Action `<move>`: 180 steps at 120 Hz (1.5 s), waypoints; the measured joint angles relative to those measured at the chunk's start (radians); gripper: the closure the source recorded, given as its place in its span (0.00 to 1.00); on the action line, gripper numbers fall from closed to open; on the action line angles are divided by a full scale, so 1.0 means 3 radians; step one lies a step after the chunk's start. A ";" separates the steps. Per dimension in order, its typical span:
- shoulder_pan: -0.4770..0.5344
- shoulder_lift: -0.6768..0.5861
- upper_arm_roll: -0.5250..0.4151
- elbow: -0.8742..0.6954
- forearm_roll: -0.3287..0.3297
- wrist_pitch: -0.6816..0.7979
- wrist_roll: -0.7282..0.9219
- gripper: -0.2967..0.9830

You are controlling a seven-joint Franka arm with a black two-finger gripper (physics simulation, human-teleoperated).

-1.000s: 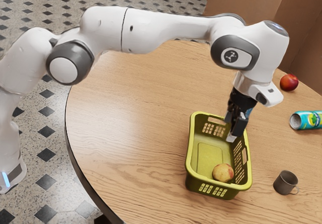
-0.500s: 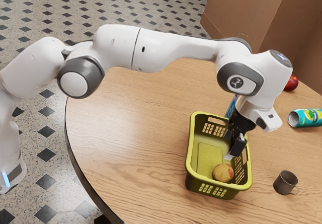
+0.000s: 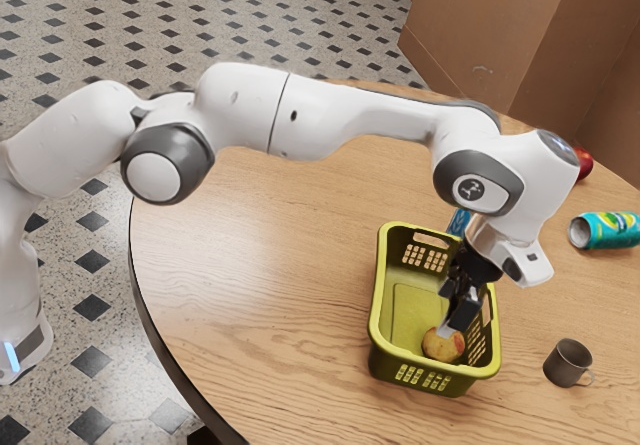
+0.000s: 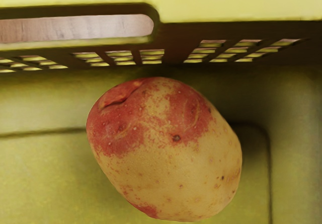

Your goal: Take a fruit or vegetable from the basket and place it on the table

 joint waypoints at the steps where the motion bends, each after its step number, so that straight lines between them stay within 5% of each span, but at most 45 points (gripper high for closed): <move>1: -0.0001 0.0003 -0.0004 0.0000 0.0000 0.0001 0.0002 0.23; 132: -0.0002 0.0279 -0.0051 -0.0023 -0.0003 0.0295 0.0116 0.23; 152: -0.0002 0.0280 -0.0043 -0.0025 0.0011 0.0317 0.0120 0.43; 180: -0.0008 0.0264 -0.0041 -0.0022 0.0057 0.0305 0.0118 0.44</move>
